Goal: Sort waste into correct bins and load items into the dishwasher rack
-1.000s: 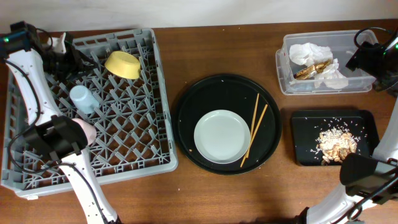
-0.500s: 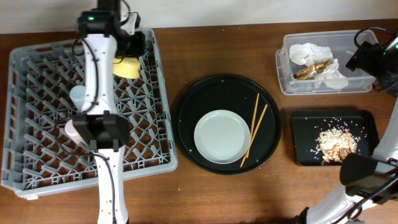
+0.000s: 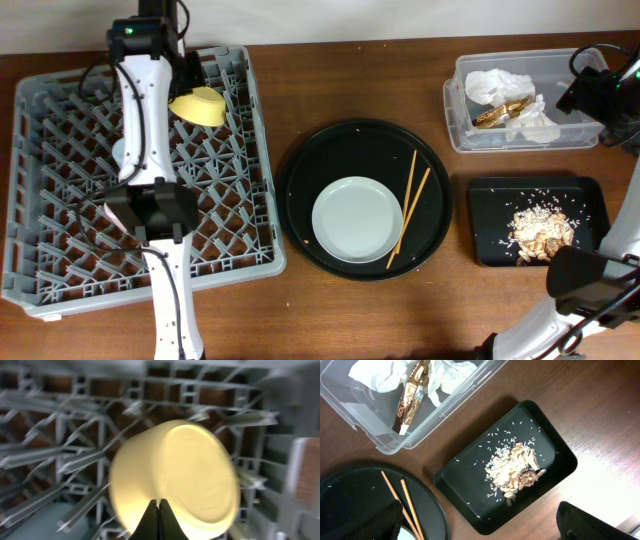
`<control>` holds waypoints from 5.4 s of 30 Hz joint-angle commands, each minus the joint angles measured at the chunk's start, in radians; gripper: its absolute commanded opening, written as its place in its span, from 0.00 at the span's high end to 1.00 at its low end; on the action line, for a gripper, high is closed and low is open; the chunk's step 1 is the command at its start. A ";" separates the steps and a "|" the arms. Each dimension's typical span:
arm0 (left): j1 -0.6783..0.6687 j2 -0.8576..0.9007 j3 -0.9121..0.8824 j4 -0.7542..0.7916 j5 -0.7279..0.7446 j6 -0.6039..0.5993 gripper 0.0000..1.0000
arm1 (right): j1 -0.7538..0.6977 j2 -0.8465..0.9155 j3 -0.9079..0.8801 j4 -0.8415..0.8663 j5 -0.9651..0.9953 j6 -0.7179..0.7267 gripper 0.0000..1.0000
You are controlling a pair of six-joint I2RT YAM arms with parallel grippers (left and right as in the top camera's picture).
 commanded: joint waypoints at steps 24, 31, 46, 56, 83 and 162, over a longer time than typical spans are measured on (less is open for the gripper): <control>-0.019 0.008 -0.079 0.112 0.209 0.136 1.00 | -0.002 0.000 0.006 -0.003 -0.005 -0.004 0.02; 0.028 0.008 -0.096 0.057 0.060 0.035 1.00 | -0.002 0.000 0.006 -0.003 -0.005 -0.004 0.01; 0.057 -0.062 0.047 -0.119 0.319 -0.051 1.00 | -0.002 0.000 0.006 -0.003 -0.005 -0.004 0.01; -0.174 -0.078 -0.048 -0.162 0.341 0.031 0.03 | -0.002 0.000 0.006 -0.003 -0.005 -0.004 0.01; -0.278 -0.077 -0.294 -0.125 0.136 -0.085 0.65 | -0.002 0.000 0.006 -0.003 -0.005 -0.004 0.01; -0.420 -0.356 -0.503 -0.048 0.156 -0.090 0.99 | -0.002 0.000 0.006 -0.003 -0.005 -0.004 0.01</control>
